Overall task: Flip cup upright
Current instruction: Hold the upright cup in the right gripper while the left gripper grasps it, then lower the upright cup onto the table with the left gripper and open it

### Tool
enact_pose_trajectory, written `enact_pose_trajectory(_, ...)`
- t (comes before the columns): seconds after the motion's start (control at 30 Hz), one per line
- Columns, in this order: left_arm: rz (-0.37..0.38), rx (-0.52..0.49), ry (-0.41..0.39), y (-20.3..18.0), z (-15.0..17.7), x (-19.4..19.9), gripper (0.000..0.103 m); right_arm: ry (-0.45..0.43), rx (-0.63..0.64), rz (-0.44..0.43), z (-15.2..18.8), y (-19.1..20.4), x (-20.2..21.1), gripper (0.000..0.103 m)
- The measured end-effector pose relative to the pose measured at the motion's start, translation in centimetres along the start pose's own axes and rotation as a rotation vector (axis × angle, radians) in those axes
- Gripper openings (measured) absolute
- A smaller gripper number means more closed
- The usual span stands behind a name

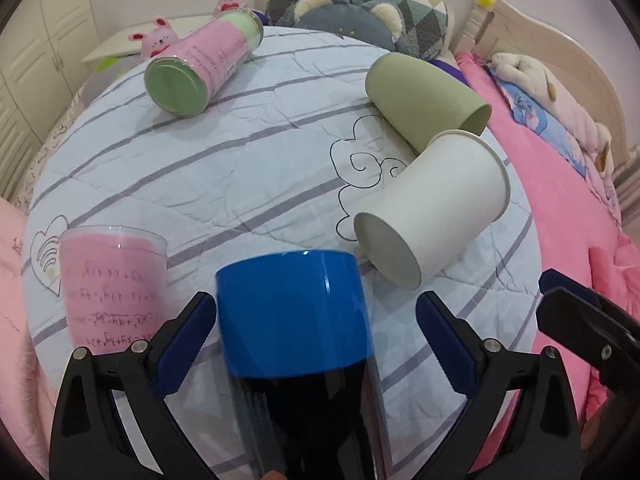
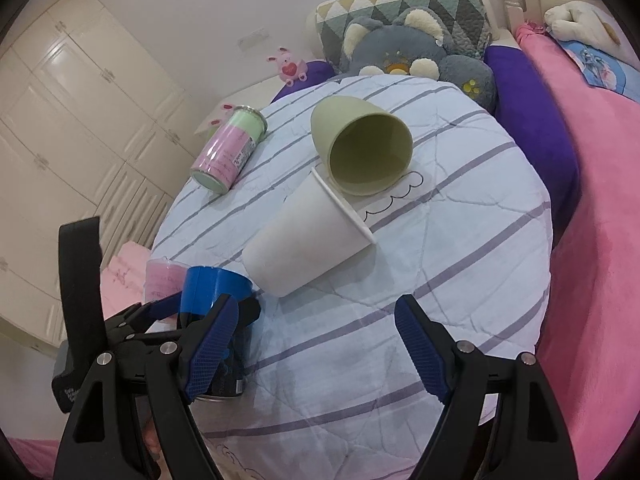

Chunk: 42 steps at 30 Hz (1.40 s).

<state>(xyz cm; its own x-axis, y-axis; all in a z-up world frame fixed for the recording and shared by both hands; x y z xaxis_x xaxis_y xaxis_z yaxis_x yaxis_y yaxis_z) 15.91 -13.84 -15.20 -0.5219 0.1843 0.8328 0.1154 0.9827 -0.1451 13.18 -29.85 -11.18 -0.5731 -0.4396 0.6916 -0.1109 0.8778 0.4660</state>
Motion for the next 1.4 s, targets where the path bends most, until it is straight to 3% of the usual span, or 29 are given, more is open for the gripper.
enact_pose_trajectory(0.2,0.016,-0.029,-0.009,-0.6,-0.4,-0.2,0.085,-0.004,-0.009,0.001,0.2,-0.4,0.1,0.082)
enact_pose_trajectory(0.3,0.031,-0.037,-0.004,-0.6,-0.5,-0.2,0.07,-0.006,-0.013,0.002,0.3,-0.5,0.3,0.082)
enact_pose_trajectory(0.53,0.052,-0.034,-0.026,-0.5,-0.5,0.6,0.07,-0.009,0.009,-0.012,0.6,0.3,0.5,0.082)
enact_pose_trajectory(0.63,0.032,-0.042,-0.07,-0.4,-0.5,1.5,0.07,-0.003,0.038,-0.014,1.0,0.9,0.4,0.082)
enact_pose_trajectory(0.93,0.066,-0.034,-0.161,-0.4,-1.2,3.3,0.07,0.026,0.101,-0.014,2.4,1.8,0.3,0.082)
enact_pose_trajectory(1.23,0.073,-0.015,-0.239,-0.5,-1.8,4.8,0.07,0.102,0.227,-0.124,4.6,4.9,-0.7,0.082)
enact_pose_trajectory(1.4,0.081,-0.022,-0.259,-0.5,-1.4,5.2,0.069,0.119,0.25,-0.117,5.2,5.2,-1.8,0.082)
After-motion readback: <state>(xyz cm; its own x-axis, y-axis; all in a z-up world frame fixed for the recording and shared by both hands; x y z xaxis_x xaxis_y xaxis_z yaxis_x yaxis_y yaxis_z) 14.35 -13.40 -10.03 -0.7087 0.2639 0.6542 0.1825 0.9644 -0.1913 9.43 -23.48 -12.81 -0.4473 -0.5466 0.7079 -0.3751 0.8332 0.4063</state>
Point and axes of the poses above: each gripper's, at about its wrist camera, not at the fingertips, and x roughly against the way its jaws point, y to its left, z to its underside, the point moved 4 cm from there along -x, roughly the way its jaws point, and after that the axes turned 7 degrees about -y, right-handed, at the moved point
